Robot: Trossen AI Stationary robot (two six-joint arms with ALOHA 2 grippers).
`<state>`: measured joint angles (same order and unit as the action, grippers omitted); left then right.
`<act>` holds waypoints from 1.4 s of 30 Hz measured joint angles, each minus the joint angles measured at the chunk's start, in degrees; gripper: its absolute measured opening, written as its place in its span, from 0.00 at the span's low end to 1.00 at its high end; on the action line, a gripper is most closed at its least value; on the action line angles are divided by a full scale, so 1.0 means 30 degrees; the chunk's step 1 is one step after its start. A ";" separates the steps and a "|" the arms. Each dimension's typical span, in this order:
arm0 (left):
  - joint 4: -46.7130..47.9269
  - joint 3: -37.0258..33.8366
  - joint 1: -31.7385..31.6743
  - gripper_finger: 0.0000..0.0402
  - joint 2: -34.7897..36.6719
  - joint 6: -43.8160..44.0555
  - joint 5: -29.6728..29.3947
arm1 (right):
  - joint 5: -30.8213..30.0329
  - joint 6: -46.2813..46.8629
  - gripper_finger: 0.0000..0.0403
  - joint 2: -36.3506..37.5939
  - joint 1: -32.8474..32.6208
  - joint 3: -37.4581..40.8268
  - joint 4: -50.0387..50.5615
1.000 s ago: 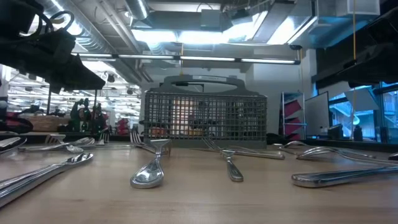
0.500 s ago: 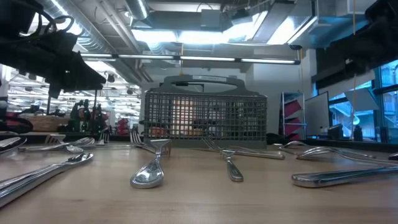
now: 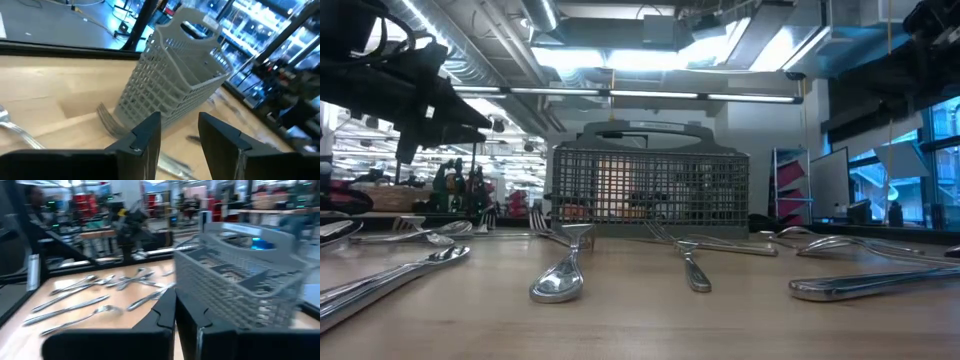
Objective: Sort silverware
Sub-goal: Put the silver fork into the gray silverware organizer
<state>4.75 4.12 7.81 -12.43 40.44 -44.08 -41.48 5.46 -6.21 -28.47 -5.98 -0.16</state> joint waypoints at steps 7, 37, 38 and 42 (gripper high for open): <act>-0.5882 0.0131 0.0003 0.31 -0.0030 -0.3534 -0.0012 | -0.1820 -0.0010 0.03 0.0003 0.0000 -0.0007 -0.0007; 1.4768 1.4521 -0.4521 0.31 -1.3390 0.6014 0.5736 | -0.5828 0.0580 0.18 0.0003 0.0000 -0.0044 -0.2626; 1.5477 1.4696 -0.4984 0.31 -1.3998 0.6279 0.6164 | -0.5829 0.0581 0.21 0.0003 0.0007 -0.0044 -0.2632; 1.7249 1.4790 -0.7003 0.31 -1.6008 0.7283 0.7182 | -0.6353 0.0584 0.28 0.0002 0.0003 -0.0044 -0.3213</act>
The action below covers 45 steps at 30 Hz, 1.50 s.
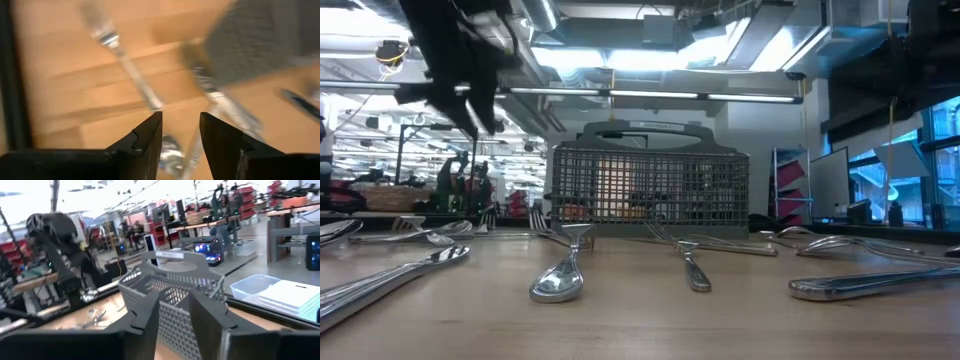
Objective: Sort silverware
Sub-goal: Put the silver fork into the gray silverware organizer
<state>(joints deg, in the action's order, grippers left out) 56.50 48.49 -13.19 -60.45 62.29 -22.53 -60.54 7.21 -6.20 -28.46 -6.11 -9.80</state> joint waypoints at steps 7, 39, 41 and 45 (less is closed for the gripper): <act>-0.0154 0.0000 -0.3328 0.31 -0.2437 0.0056 0.0447 | -0.0640 -0.0010 0.29 0.0001 0.0003 0.0000 -0.0226; -0.5878 -0.0831 -0.9315 0.31 -0.9165 -0.1540 0.2258 | -0.0611 -0.0077 0.28 -0.0006 0.0004 0.0007 0.0459; -0.5943 -0.0831 -0.9422 0.31 -0.9331 -0.1488 0.2456 | -0.0611 -0.0077 0.28 0.0001 0.0001 0.0007 0.0459; -0.6238 -0.0831 -0.9419 0.31 -0.9976 -0.1322 0.2567 | -0.0611 -0.0084 0.28 0.0001 0.0000 0.0007 0.0459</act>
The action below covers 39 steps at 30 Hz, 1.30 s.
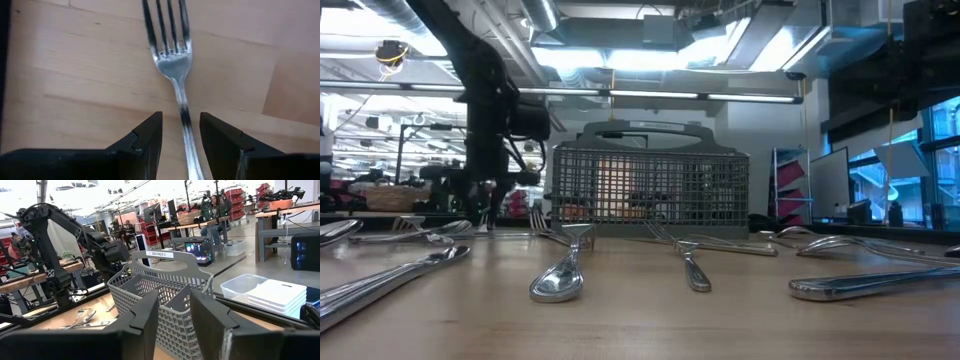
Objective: Sort silverware
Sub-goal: Put the silver fork into the gray silverware organizer
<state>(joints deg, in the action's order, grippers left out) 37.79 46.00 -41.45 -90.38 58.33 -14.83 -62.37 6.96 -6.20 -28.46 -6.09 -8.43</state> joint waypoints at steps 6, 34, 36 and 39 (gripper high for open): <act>-0.0089 0.0080 0.0022 0.31 -0.1027 -0.0049 0.0037 | 0.0007 0.0000 0.28 0.0000 0.0004 0.0007 0.0007; 0.0311 -0.0051 -0.1624 0.02 0.3378 -0.3474 0.1244 | 0.0007 -0.0004 0.28 -0.0001 0.0000 0.0015 0.0000; 0.0534 -0.0051 -0.1718 0.02 0.4422 -0.3551 0.1243 | 0.0015 -0.0007 0.28 0.0000 0.0004 0.0015 0.0000; 0.0877 -0.0051 -0.1734 0.02 0.6064 -0.3555 0.1307 | 0.0014 0.0000 0.28 0.0000 0.0001 0.0015 0.0003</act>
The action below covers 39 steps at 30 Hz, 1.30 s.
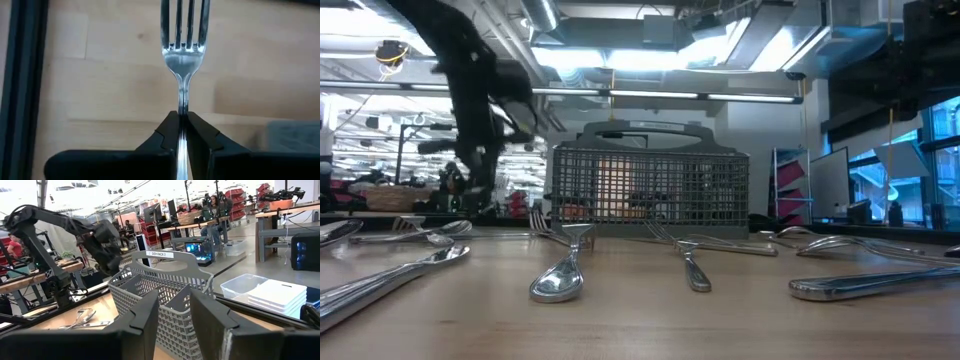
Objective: Sort silverware
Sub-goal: Put the silver fork into the gray silverware organizer
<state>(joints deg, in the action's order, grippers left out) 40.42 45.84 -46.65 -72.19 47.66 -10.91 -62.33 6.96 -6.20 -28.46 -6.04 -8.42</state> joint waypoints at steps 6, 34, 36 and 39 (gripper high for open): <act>-0.0507 0.0031 0.0754 0.03 0.3303 0.0294 0.0668 | -0.0002 -0.0007 0.28 -0.0005 -0.0004 0.0000 0.0097; -1.9867 0.0073 1.1053 0.03 -0.1815 -0.7425 -0.5029 | -0.0006 0.0000 0.28 -0.0002 0.0000 0.0000 0.0339; -2.0560 0.0073 1.1116 0.04 -0.2618 -0.8010 -0.5616 | -0.0006 -0.0001 0.28 -0.0001 0.0003 0.0000 0.0358; -2.1317 0.0073 1.1118 0.05 -0.3615 -0.8607 -0.6102 | -0.0006 0.0000 0.28 -0.0005 0.0003 0.0000 0.0470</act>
<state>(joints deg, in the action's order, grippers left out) -23.53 46.06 -13.30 -83.03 21.84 -29.22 -62.35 6.96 -6.21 -28.45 -6.04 -7.01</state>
